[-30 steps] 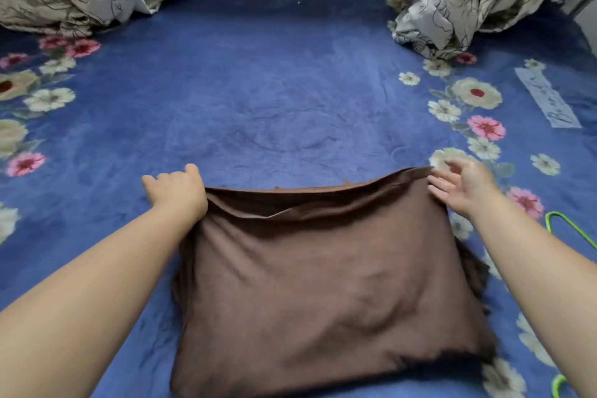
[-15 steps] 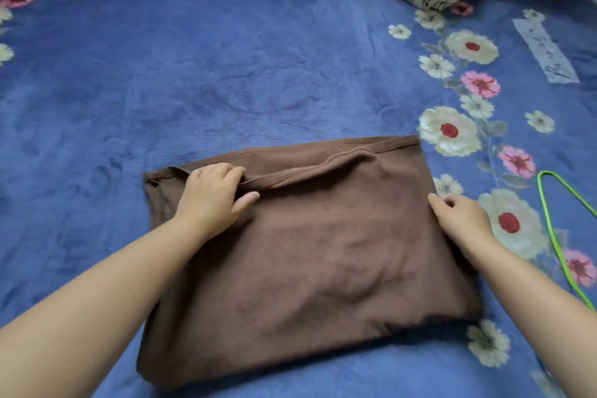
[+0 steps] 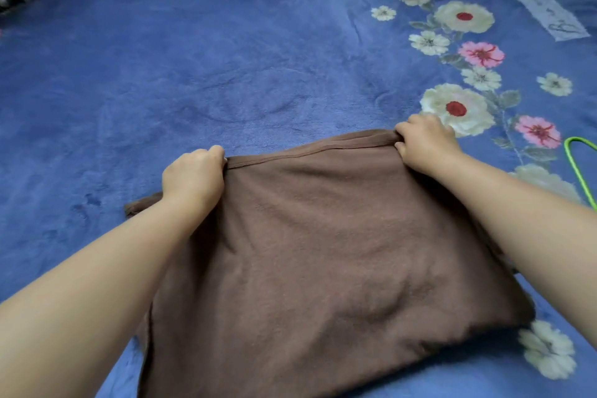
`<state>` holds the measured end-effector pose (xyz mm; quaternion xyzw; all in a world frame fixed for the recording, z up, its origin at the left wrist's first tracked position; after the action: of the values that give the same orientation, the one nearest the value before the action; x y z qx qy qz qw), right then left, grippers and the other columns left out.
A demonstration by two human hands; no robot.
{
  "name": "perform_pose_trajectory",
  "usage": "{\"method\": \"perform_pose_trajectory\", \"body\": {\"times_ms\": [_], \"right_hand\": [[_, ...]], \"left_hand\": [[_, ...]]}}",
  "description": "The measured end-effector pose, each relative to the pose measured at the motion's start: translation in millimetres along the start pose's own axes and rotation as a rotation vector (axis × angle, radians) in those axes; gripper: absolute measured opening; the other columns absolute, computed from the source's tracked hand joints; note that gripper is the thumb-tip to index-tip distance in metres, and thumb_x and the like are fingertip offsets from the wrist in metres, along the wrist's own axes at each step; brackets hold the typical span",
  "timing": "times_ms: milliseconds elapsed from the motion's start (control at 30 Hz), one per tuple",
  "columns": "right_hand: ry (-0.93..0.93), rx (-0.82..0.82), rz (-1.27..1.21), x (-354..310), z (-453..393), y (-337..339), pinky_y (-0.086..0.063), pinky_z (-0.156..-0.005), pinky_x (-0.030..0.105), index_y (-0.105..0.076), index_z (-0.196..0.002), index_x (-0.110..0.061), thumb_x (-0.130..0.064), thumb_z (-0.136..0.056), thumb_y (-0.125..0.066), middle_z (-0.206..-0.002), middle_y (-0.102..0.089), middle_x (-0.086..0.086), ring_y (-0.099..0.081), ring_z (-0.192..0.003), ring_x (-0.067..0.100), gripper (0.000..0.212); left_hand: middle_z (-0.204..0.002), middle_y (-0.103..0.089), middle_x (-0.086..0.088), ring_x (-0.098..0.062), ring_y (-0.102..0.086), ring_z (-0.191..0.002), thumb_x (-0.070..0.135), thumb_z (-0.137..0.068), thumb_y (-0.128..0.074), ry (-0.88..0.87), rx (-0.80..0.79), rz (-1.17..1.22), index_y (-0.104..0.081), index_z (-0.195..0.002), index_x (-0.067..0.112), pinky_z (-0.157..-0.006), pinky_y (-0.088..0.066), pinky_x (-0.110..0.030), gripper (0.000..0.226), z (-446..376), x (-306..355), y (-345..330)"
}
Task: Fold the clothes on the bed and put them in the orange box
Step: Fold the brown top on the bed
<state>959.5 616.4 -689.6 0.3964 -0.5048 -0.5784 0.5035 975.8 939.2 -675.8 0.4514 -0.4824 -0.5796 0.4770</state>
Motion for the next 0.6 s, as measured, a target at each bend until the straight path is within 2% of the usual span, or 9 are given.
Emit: {"method": "perform_pose_trajectory", "body": {"times_ms": [100, 167, 267, 367, 433, 500, 600], "right_hand": [[-0.006, 0.155, -0.009, 3.0, -4.7, 12.3, -0.037, -0.085, 0.039, -0.062, -0.109, -0.002, -0.012, -0.091, -0.048, -0.111, -0.058, 0.019, -0.045, -0.112, 0.036, 0.025], [-0.036, 0.241, -0.061, 8.3, -9.6, 19.5, -0.035, -0.087, 0.040, -0.063, -0.109, -0.002, -0.009, -0.089, -0.048, -0.110, -0.057, 0.021, -0.045, -0.111, 0.037, 0.025], [-0.042, 0.152, -0.082, 13.1, -13.7, 6.9, -0.035, -0.093, 0.041, -0.059, -0.116, -0.006, -0.014, -0.092, -0.050, -0.119, -0.052, 0.019, -0.041, -0.117, 0.037, 0.028], [-0.029, 0.077, -0.213, 17.6, -8.4, -14.5, -0.036, -0.099, 0.042, -0.048, -0.128, -0.005, -0.015, -0.092, -0.047, -0.130, -0.045, 0.019, -0.040, -0.122, 0.036, 0.037], [-0.048, 0.126, -0.354, 22.2, 7.3, -12.2, -0.031, -0.104, 0.040, -0.040, -0.135, -0.004, -0.015, -0.091, -0.049, -0.138, -0.039, 0.019, -0.036, -0.127, 0.034, 0.047], [-0.072, 0.209, -0.419, 29.9, 33.4, -3.0, -0.026, -0.105, 0.036, -0.040, -0.135, -0.001, -0.014, -0.090, -0.051, -0.137, -0.040, 0.021, -0.035, -0.129, 0.034, 0.048], [-0.184, 0.240, -0.560, 44.3, 85.0, 4.8, -0.029, -0.098, 0.029, -0.048, -0.129, -0.001, -0.017, -0.089, -0.056, -0.128, -0.049, 0.021, -0.044, -0.121, 0.031, 0.044]], "left_hand": [[-0.099, -0.057, -0.016, -0.027, -0.040, -0.076, 0.010, -0.097, -0.029, 0.054, -0.008, 0.046, -0.043, -0.098, 0.010, -0.061, -0.028, -0.034, 0.014, -2.7, 1.8, -7.1], [-0.098, -0.058, -0.016, -0.028, -0.040, -0.074, 0.008, -0.096, -0.031, 0.059, -0.004, 0.015, -0.043, -0.098, 0.012, -0.060, -0.028, -0.033, 0.012, -2.9, 1.5, -12.1], [-0.097, -0.060, -0.018, -0.034, -0.050, -0.082, 0.006, -0.094, -0.037, 0.020, 0.062, -0.093, -0.047, -0.097, 0.010, -0.063, -0.028, -0.034, 0.012, -0.6, 2.3, -16.0], [-0.094, -0.059, -0.025, -0.040, -0.053, -0.089, 0.002, -0.088, -0.042, -0.033, 0.284, -0.056, -0.057, -0.100, 0.001, -0.075, -0.033, -0.043, 0.019, 2.0, 1.8, -17.5], [-0.096, -0.059, -0.027, -0.042, -0.054, -0.089, 0.002, -0.077, -0.045, -0.114, 0.418, 0.017, -0.059, -0.098, -0.002, -0.083, -0.036, -0.052, 0.026, 6.8, 5.6, -15.7], [-0.108, -0.059, -0.025, -0.042, -0.053, -0.101, 0.007, -0.075, -0.047, -0.238, 0.498, 0.069, -0.060, -0.102, 0.000, -0.090, -0.035, -0.056, 0.031, 16.3, 17.2, -14.3], [-0.120, -0.058, -0.023, -0.035, -0.042, -0.117, 0.018, -0.080, -0.043, -0.439, 0.546, 0.174, -0.054, -0.110, 0.008, -0.099, -0.029, -0.051, 0.033, 46.4, 52.1, -16.8]]}}
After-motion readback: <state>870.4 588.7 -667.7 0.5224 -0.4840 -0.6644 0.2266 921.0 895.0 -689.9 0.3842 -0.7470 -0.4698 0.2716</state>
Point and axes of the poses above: each hand's wrist, its own z-axis away from the middle knuckle, its own y-axis out of the back of the hand, x = y × z, the point moved 3 cm from there along -z, towards the middle knuckle
